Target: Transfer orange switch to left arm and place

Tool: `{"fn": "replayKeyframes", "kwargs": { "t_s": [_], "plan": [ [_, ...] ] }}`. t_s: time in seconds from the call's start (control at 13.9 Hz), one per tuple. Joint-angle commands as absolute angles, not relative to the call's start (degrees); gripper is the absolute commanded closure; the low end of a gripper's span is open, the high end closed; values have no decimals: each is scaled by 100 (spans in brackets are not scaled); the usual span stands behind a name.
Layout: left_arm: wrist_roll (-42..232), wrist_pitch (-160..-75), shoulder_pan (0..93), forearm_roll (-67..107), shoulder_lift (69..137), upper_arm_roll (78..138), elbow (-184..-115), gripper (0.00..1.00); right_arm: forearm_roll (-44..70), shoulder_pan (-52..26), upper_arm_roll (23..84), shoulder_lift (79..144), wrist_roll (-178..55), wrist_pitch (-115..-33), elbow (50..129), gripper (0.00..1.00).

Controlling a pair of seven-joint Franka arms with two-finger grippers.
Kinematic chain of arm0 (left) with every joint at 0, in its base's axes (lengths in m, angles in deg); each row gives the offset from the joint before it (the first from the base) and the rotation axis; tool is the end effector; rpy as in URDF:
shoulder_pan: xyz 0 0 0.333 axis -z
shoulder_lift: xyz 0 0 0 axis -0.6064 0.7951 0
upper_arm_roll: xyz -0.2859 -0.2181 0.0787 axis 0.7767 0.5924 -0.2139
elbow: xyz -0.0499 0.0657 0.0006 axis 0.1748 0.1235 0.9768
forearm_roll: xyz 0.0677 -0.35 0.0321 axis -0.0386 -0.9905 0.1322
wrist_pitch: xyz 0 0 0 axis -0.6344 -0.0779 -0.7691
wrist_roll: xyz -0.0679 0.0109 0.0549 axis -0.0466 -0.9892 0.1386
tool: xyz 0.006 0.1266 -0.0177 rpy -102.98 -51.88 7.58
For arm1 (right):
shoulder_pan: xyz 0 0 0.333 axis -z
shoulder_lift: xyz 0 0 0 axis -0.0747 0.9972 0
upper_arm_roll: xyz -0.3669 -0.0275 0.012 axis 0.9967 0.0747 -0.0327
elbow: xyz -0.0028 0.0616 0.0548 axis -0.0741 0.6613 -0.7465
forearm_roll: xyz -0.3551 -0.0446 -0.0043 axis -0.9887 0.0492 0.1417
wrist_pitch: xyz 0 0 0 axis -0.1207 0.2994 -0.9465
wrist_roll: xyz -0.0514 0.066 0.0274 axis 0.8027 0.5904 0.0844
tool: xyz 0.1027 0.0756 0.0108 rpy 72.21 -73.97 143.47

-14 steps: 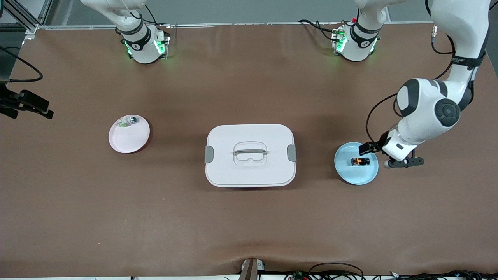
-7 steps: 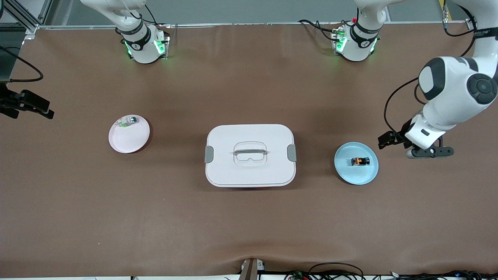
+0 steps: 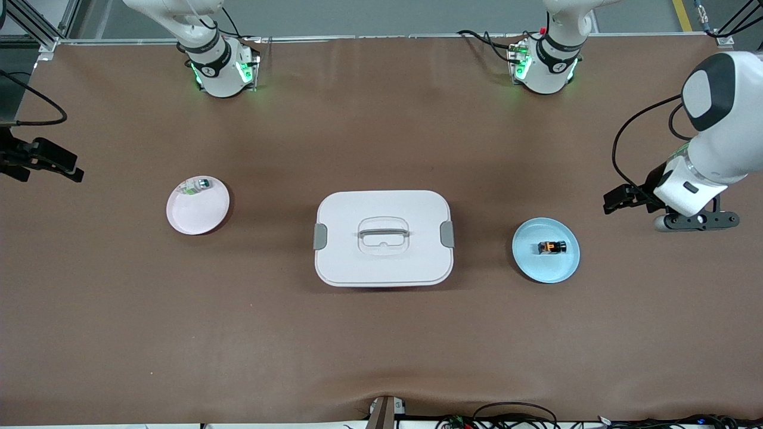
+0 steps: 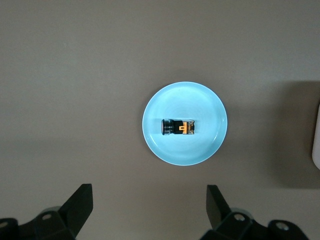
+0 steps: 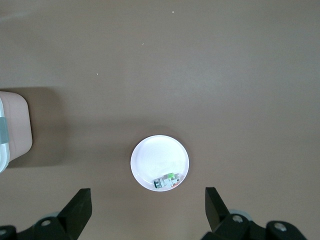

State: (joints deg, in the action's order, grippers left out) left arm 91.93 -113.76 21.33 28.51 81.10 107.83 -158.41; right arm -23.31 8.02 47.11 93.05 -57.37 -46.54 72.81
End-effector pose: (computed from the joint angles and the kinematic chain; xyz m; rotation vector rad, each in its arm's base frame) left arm 0.5480 -0.0192 0.5167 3.1077 0.0450 0.0329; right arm 0.5463 -0.0230 0.6648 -3.1274 0.0438 -0.0146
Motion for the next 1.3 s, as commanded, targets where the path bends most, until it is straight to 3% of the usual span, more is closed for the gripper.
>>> {"fn": "replayKeyframes", "kwargs": {
  "t_s": [0.0,0.72,0.79,1.01,1.22],
  "plan": [
    [9108,-11099,2107,2951,7766,10836,-15838,0,-2288,833,4691,9164,-5788,-4653,7411,0],
    [9072,-10783,2221,2942,7378,10749,-15671,0,-2288,719,4682,9164,-5270,-4662,7411,0],
    [9072,-10756,2456,2933,7378,10566,-15653,0,-2288,719,4682,9164,-5270,-4671,7411,0],
    [9090,-10651,3861,2942,7317,9127,-15618,0,-2296,719,4682,9164,-5270,-4671,7411,0],
    [9072,-10423,4041,2942,7299,8894,-15321,0,-2296,719,4682,9164,-5270,-4671,7420,0]
  ]
}}
